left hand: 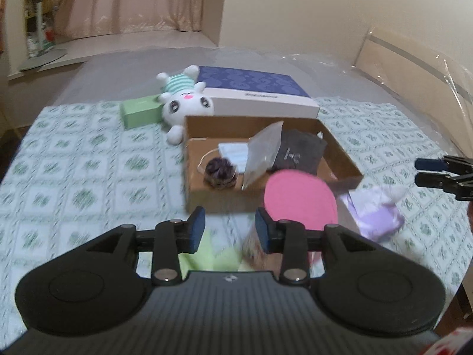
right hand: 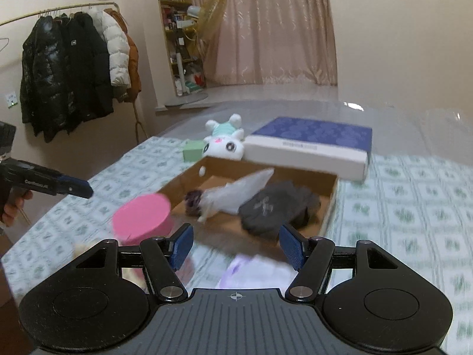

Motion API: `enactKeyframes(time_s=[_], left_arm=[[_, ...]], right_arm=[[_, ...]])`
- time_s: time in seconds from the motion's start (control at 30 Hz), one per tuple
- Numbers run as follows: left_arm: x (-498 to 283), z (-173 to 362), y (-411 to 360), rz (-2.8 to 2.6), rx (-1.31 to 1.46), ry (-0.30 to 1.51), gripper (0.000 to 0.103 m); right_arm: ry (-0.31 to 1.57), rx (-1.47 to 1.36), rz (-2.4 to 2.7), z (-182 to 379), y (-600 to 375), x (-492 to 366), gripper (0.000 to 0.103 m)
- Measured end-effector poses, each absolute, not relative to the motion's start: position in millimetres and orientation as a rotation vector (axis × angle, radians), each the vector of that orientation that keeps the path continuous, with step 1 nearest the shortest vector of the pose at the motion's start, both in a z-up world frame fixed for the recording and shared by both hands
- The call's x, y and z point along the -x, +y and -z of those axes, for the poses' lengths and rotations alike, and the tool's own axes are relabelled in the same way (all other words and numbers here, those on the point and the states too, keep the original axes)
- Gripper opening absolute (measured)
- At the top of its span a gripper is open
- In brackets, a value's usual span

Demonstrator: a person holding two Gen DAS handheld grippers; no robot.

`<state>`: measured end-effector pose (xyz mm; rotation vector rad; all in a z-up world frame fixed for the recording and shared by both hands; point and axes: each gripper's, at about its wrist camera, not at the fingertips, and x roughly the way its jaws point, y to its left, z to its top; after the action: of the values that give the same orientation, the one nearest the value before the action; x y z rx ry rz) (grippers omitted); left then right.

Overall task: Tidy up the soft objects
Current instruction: 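Move both tools back toward the brown scrunchie on the white cloth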

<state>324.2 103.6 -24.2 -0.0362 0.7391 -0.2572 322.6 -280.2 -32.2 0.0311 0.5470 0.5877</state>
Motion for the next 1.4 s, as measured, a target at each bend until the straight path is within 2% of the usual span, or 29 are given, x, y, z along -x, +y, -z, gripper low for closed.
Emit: enactKeyframes(time_s=[0.37, 0.77, 1.4], left_arm=[[-221, 32, 112, 0.139, 0.1, 0.778, 0.037], [-148, 54, 95, 0.033, 0.157, 0.747, 0.037], [-128, 79, 73, 0.028, 0.128, 0.762, 0.037]], right_arm=[[0.608, -0.101, -0.51, 51, -289, -224, 0.065], [0.677, -0.094, -0.463, 79, -269, -162, 0.065], [0.743, 0.019, -0.436, 116, -243, -147, 0.065]])
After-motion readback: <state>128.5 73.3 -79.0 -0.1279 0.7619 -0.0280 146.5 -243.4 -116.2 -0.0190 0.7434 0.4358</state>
